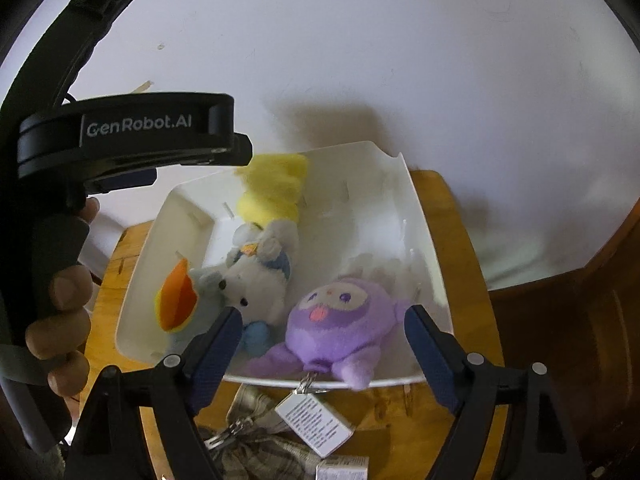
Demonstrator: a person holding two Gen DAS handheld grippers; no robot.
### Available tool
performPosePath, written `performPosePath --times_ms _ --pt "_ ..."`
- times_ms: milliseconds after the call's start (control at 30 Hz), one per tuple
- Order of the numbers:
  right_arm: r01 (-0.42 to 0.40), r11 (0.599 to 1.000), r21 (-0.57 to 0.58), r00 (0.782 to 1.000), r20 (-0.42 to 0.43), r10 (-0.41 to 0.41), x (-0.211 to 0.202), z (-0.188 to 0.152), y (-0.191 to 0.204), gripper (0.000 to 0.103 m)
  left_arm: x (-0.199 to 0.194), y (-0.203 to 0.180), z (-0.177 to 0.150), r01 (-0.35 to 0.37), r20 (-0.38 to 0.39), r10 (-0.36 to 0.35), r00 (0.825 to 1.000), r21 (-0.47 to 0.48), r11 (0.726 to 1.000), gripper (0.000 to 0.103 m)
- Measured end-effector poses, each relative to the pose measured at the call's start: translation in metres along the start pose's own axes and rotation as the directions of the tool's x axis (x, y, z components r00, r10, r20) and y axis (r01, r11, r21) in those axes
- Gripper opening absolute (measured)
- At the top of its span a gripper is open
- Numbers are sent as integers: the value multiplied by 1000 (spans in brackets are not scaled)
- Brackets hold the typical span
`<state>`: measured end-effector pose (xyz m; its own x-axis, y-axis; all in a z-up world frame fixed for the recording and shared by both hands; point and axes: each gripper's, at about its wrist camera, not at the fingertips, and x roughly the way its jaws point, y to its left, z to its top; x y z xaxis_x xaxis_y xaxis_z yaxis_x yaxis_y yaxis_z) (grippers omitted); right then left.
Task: Organize objects
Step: 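Open both grippers to drop the duck and bunny into the tray, then withdraw both grippers and move them toward the pouch and wipes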
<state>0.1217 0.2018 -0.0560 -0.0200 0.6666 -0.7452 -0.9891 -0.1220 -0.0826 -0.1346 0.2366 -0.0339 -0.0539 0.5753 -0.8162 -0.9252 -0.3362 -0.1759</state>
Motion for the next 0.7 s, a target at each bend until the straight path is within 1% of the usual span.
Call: performPosePath --times_ms 100,133,233,367,400,533,700 --pt "-5 1000 -15 1000 15 5 -13 -4 5 84 -14 -2 -10 1 0 -1 1000 12 1000 101" --pt "-5 1000 -21 1000 20 5 -20 -6 8 84 -12 0 -10 -1 -1 1 1000 15 1000 101" --pt "-4 999 -39 999 34 5 -40 -13 14 84 -27 7 -13 -1 2 1 1000 24 1000 101" --pt "-11 998 -54 999 48 14 -63 -21 21 84 -55 16 -18 0 27 -1 1000 38 999 101" --pt "-16 998 -57 998 52 19 -69 -24 22 84 -59 20 -13 3 35 -5 999 39 999 101" --pt "-35 997 -71 997 71 40 -96 -36 30 84 -87 34 -20 31 60 -34 998 44 999 101" --pt "-37 993 -114 995 92 48 -122 -54 44 84 -116 37 -50 55 83 -60 995 64 996 101"
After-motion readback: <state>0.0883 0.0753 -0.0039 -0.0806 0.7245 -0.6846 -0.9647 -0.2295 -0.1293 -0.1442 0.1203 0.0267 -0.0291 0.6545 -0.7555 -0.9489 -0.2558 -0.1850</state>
